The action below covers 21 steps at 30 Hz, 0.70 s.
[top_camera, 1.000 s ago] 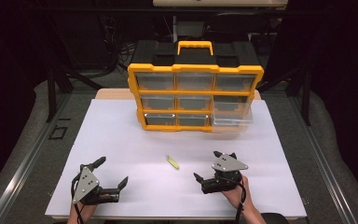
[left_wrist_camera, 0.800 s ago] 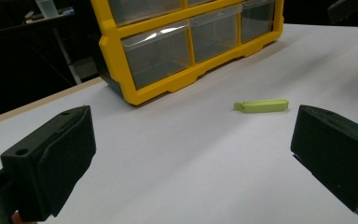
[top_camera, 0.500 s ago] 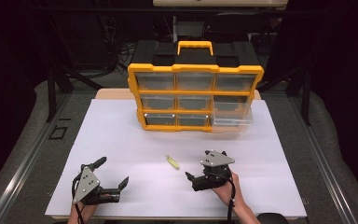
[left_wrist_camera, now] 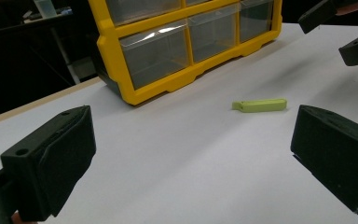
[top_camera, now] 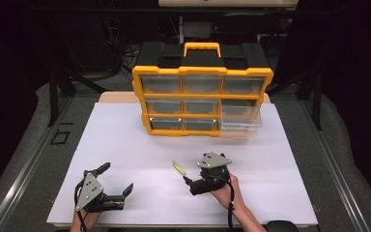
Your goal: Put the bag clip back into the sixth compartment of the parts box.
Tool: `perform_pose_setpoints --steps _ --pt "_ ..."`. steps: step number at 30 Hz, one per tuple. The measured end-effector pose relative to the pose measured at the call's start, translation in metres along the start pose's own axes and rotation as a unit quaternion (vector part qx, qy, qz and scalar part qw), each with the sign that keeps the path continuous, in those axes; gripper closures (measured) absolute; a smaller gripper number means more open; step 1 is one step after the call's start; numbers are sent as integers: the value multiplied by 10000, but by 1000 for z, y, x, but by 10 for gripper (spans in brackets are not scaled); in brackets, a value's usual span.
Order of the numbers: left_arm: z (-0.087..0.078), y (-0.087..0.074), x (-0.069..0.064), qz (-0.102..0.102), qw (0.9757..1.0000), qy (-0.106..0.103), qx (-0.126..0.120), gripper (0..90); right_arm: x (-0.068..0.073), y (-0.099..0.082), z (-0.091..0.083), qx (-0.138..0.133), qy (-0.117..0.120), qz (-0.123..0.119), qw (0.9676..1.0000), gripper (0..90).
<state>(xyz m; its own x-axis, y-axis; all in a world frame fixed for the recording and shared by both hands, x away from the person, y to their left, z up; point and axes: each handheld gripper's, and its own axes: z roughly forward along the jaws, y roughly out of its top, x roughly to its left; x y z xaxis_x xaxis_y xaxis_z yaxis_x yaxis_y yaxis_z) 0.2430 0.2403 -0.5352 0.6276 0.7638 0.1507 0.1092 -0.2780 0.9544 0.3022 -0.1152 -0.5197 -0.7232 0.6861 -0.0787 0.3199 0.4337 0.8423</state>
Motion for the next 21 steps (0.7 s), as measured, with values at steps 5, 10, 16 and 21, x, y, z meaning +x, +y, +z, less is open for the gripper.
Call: perform_pose_setpoints --steps 5,10,16,21 --pt "0 0 0 38 10000 7 17 0 3 9 7 89 0 -38 10000 0" --pt "0 0 0 55 10000 -6 5 0 3 12 13 209 47 10 9998 0" --pt "0 1 -1 65 10000 -44 -2 0 3 13 22 356 72 27 9993 0" --pt "0 1 0 71 10000 -36 7 0 4 15 28 512 141 44 9986 0"
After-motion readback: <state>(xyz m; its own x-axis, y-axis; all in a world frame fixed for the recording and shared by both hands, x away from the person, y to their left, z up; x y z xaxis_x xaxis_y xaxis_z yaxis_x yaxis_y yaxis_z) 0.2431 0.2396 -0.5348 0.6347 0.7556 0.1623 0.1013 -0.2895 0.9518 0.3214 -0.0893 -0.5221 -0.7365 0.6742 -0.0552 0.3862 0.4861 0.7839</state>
